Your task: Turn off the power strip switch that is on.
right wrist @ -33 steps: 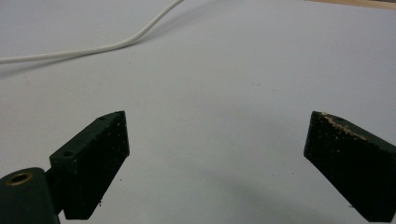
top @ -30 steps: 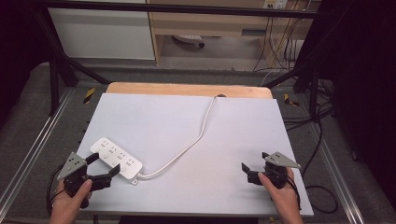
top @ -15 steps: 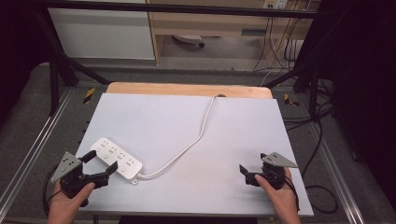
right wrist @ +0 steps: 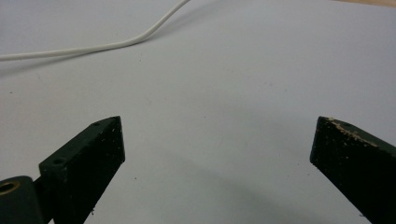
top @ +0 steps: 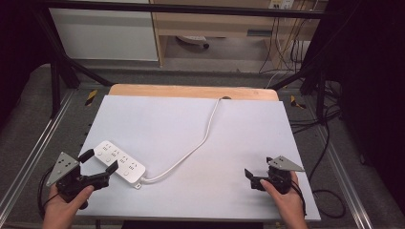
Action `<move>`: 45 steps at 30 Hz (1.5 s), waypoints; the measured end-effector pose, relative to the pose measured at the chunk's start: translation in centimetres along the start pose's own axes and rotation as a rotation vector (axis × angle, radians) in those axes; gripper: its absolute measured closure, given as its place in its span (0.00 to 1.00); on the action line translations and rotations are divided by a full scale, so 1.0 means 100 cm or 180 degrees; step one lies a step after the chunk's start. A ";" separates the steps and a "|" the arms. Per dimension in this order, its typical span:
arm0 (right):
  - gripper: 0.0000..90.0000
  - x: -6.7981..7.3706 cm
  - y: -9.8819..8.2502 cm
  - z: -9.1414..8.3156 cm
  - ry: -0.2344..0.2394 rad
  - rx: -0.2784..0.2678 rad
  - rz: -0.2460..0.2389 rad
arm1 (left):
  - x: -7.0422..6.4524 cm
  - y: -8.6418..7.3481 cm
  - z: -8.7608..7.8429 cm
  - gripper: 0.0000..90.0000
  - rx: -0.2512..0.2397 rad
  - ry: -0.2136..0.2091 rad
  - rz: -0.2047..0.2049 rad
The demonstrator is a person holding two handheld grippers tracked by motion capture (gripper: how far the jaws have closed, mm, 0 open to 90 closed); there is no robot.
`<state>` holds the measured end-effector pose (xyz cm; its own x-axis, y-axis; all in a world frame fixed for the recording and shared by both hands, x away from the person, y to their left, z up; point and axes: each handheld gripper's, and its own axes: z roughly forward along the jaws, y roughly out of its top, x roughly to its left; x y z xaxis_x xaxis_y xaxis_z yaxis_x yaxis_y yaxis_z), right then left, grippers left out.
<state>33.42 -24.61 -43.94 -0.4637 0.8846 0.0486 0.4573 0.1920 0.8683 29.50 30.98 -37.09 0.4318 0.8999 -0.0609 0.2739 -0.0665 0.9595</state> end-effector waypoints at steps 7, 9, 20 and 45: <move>0.04 -0.001 0.000 0.000 0.0008 0.0012 0.0012 | 0.002 0.017 0.007 0.06 -0.0019 0.0075 0.0069; 0.04 -0.001 0.000 0.000 0.0001 0.0008 0.0025 | 0.004 0.024 0.012 0.07 -0.0044 0.0103 0.0028; 0.04 -0.003 0.001 -0.002 -0.0016 -0.0012 -0.0003 | 0.009 0.019 0.031 0.09 0.0079 0.0052 -0.0023; 0.05 -0.001 0.003 -0.001 -0.0021 0.0045 -0.0045 | 0.020 -0.006 0.039 0.76 0.0596 -0.0146 0.0011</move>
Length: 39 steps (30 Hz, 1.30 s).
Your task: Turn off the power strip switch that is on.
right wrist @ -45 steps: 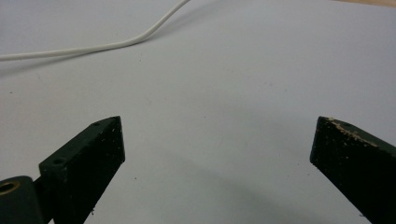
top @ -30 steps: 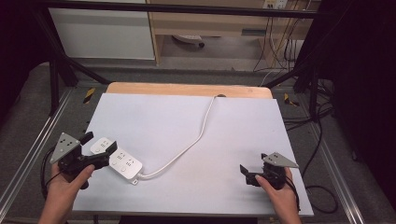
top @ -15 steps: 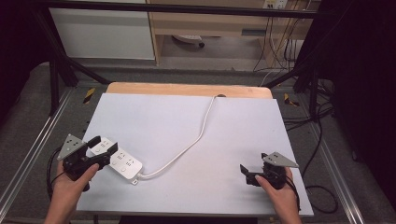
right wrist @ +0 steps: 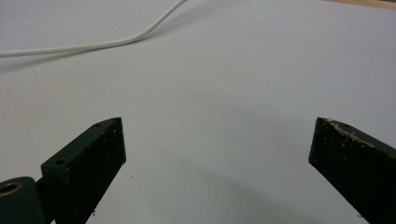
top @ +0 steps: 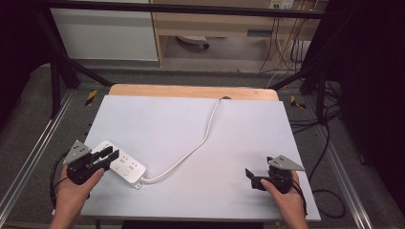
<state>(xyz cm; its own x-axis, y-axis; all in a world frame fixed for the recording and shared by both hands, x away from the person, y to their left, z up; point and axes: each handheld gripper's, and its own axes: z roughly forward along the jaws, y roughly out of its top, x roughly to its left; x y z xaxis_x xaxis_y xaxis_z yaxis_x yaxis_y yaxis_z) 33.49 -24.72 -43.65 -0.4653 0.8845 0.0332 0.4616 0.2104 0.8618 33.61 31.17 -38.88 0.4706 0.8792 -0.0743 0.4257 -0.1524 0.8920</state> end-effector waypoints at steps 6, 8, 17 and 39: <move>0.05 -0.001 0.001 -0.001 0.0009 0.0010 -0.0006 | 0.007 -0.006 0.004 0.88 0.0116 0.0033 0.0003; 0.05 0.000 0.001 0.000 0.0013 0.0015 -0.0003 | 0.009 -0.008 0.005 0.91 0.0145 0.0021 0.0012; 0.05 0.001 0.002 -0.001 0.0038 0.0025 0.0010 | 0.015 -0.015 0.008 1.00 0.0352 0.0028 -0.0001; 0.05 0.002 0.002 0.000 0.0078 0.0064 0.0016 | 0.014 -0.024 0.017 1.00 0.0649 -0.0091 -0.0053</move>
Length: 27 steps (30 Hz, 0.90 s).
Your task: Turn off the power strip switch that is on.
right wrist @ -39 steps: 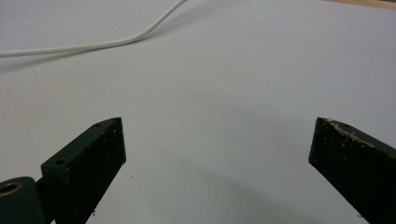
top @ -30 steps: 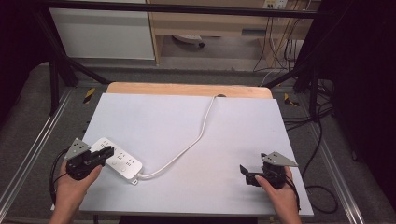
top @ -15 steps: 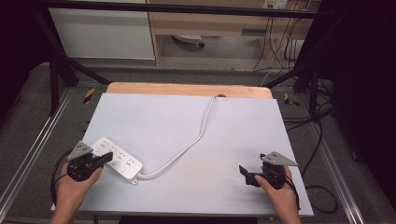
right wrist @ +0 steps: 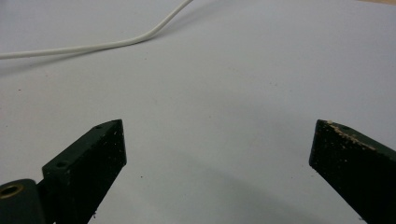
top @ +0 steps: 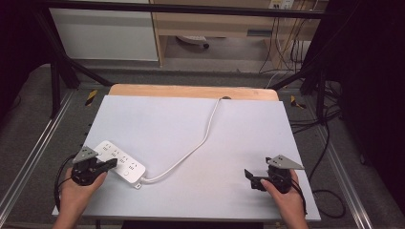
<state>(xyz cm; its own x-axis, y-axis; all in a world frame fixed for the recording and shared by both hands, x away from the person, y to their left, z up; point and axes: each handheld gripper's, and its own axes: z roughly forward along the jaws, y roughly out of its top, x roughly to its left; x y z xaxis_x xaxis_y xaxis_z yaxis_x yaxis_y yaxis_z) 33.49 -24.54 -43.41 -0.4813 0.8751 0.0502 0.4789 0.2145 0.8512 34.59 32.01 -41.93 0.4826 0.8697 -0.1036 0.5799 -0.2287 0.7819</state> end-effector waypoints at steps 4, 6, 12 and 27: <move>0.05 0.000 0.000 0.000 -0.0002 0.0001 -0.0003 | -0.001 0.000 0.002 1.00 0.0034 0.0001 0.0021; 0.05 0.000 0.000 0.000 -0.0003 0.0001 -0.0002 | -0.001 0.000 0.002 1.00 0.0041 0.0001 0.0025; 0.05 0.000 0.000 0.000 -0.0003 0.0010 -0.0006 | -0.001 -0.001 0.004 1.00 0.0074 0.0025 0.0035; 0.05 0.000 0.000 0.000 -0.0003 0.0014 -0.0011 | -0.002 -0.001 0.007 1.00 0.0134 0.0064 0.0092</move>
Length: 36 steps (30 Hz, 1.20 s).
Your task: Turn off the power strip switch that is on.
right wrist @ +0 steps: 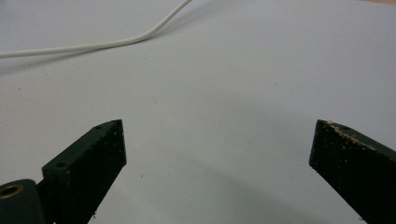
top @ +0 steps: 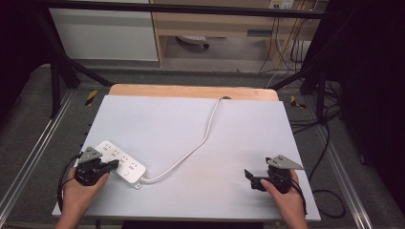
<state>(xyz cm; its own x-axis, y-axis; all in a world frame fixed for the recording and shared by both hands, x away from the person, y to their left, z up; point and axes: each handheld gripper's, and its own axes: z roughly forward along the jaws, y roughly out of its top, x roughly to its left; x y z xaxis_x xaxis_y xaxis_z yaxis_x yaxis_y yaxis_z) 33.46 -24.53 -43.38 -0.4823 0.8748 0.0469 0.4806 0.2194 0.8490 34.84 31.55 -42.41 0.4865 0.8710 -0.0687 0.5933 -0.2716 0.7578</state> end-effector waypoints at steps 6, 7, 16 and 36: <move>0.05 0.000 0.000 0.000 0.0002 0.0002 -0.0001 | -0.001 0.000 0.002 1.00 0.0036 0.0017 0.0012; 0.05 0.000 0.000 0.000 0.0004 0.0004 -0.0002 | -0.001 0.000 0.002 1.00 0.0038 0.0016 0.0013; 0.05 0.001 0.000 0.000 0.0006 0.0011 -0.0006 | 0.000 -0.001 0.002 1.00 0.0018 -0.0023 -0.0064; 0.05 0.000 0.000 0.000 0.0005 0.0027 -0.0004 | -0.003 0.000 0.004 1.00 0.0019 -0.0018 -0.0065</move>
<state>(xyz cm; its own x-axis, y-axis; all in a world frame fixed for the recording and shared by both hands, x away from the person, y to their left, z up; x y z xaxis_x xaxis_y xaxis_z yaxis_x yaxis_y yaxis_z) 33.42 -24.51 -43.41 -0.4840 0.8738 0.0465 0.4861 0.2243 0.8446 34.90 31.15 -42.66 0.4779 0.8740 -0.0877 0.6068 -0.2563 0.7524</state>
